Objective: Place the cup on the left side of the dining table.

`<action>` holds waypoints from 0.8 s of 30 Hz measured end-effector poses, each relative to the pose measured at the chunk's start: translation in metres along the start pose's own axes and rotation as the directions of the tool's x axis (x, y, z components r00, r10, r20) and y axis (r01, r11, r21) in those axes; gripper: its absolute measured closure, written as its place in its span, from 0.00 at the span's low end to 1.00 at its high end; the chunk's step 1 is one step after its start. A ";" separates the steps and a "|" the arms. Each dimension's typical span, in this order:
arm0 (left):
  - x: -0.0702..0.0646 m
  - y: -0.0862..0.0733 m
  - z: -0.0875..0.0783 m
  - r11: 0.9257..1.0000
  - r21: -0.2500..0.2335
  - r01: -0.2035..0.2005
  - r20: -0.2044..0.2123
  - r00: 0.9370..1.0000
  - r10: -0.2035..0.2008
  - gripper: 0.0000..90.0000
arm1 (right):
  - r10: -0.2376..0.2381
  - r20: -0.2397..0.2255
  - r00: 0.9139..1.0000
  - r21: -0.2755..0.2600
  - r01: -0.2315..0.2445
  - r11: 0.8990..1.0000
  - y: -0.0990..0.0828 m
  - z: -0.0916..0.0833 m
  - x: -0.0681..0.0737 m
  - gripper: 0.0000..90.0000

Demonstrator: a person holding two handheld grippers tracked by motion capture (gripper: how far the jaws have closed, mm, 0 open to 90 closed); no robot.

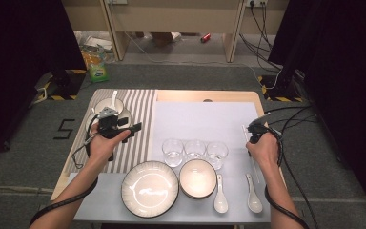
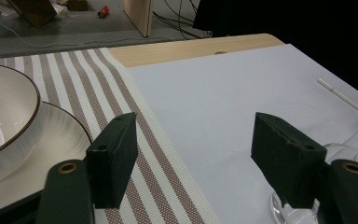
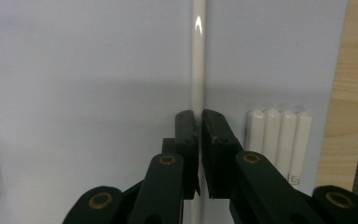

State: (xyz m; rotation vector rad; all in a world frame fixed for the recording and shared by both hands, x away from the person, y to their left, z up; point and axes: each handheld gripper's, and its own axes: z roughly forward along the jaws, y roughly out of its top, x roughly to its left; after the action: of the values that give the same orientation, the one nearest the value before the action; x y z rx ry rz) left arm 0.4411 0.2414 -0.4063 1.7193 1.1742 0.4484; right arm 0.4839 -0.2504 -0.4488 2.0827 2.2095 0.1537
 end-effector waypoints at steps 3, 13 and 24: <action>0.001 0.000 0.000 1.000 0.002 0.002 -0.002 1.000 -0.002 0.34 | 0.008 -0.004 1.000 0.010 -0.008 1.000 0.001 0.000 0.000 0.95; 0.002 0.002 -0.001 1.000 -0.006 0.005 -0.005 1.000 -0.005 0.34 | -0.019 -0.044 0.999 -0.015 0.018 1.000 -0.001 -0.001 -0.005 0.95; -0.001 0.003 0.001 1.000 -0.003 0.000 0.002 1.000 0.000 0.34 | -0.025 -0.060 0.998 -0.046 0.022 0.999 -0.004 -0.007 -0.007 0.95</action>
State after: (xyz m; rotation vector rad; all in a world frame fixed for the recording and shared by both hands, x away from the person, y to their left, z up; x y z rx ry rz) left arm 0.4433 0.2399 -0.4041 1.7171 1.1712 0.4484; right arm 0.4797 -0.2574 -0.4419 2.0546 2.2417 0.2653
